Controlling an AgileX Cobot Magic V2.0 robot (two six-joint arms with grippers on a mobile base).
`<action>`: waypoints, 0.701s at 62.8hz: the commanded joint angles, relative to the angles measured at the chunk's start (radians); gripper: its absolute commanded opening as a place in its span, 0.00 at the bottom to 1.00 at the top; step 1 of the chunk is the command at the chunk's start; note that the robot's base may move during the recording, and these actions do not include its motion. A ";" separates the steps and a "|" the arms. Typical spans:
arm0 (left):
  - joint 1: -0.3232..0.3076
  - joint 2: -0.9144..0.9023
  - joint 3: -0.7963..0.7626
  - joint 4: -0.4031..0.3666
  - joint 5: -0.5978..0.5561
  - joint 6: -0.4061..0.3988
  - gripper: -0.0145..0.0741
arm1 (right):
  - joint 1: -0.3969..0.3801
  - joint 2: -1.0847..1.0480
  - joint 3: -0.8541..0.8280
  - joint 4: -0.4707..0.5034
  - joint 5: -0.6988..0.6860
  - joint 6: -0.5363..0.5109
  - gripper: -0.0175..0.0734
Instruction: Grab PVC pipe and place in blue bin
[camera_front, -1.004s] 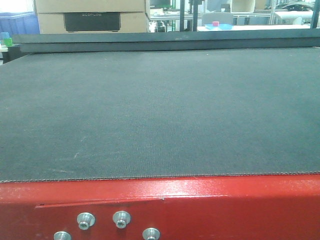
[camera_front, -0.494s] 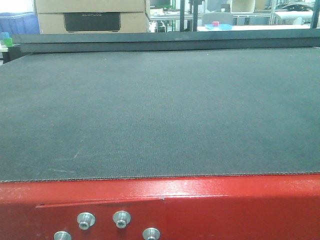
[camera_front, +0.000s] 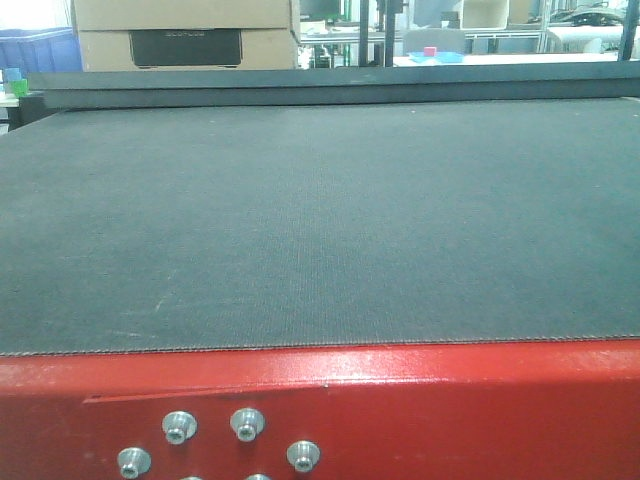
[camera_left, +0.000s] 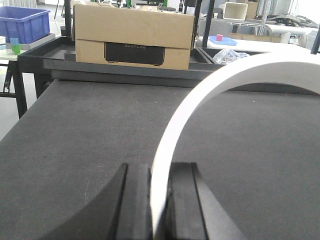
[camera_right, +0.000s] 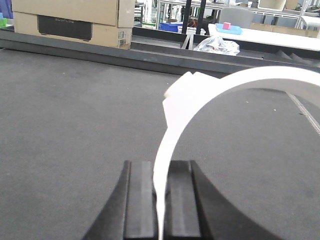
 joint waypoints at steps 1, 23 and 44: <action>-0.005 -0.006 0.000 0.000 -0.024 -0.002 0.04 | 0.002 -0.008 0.000 0.001 -0.033 0.000 0.01; -0.005 -0.006 0.000 0.000 -0.024 -0.002 0.04 | 0.002 -0.008 0.000 0.001 -0.033 0.000 0.01; -0.005 -0.006 0.000 0.000 -0.024 -0.002 0.04 | 0.002 -0.008 0.000 0.001 -0.033 0.000 0.01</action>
